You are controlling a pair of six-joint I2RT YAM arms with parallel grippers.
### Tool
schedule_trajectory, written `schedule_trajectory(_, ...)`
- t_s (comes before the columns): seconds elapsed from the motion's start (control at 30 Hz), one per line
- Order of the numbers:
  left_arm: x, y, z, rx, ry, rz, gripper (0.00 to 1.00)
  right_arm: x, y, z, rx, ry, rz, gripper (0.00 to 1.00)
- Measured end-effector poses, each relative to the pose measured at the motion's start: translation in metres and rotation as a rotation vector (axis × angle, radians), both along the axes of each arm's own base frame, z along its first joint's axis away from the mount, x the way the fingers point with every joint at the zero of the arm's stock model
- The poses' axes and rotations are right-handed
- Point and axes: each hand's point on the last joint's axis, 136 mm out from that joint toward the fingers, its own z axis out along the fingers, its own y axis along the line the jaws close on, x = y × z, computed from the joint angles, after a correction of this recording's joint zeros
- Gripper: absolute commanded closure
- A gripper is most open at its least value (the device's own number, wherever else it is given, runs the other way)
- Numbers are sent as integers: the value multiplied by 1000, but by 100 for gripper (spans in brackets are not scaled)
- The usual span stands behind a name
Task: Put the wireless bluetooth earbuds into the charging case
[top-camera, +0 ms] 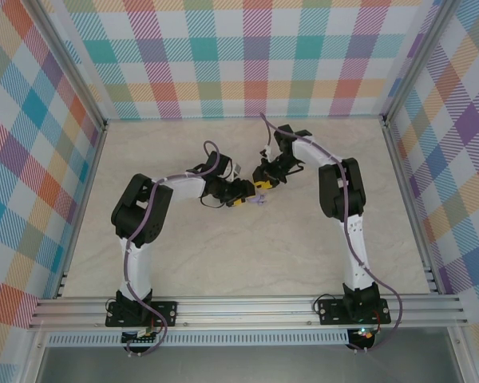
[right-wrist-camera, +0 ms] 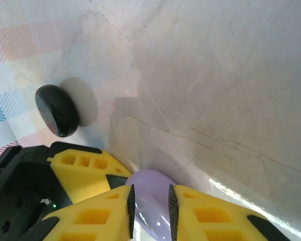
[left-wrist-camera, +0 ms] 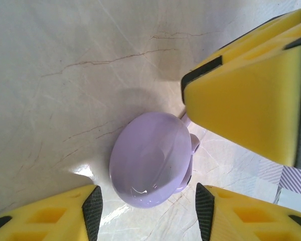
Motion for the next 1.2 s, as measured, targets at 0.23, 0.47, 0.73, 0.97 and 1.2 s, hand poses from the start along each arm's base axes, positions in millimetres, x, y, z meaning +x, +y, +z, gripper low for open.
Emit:
schedule_trajectory(0.23,-2,-1,0,-2,3,2,47,-6,-2,1,-3,11,21,76)
schedule_trajectory(0.47,-6,-4,-1,-5,15,4,50,-8,-4,-1,-21,15,21,79)
schedule_trajectory(0.73,-8,-11,0,-15,19,4,51,-8,-7,-7,-39,19,20,83)
schedule_trajectory(0.97,-8,-11,-3,-9,23,11,54,-10,-8,-16,-50,39,21,85)
schedule_trajectory(1.2,-8,-11,-3,-8,19,12,53,-12,-10,-20,-64,48,20,86)
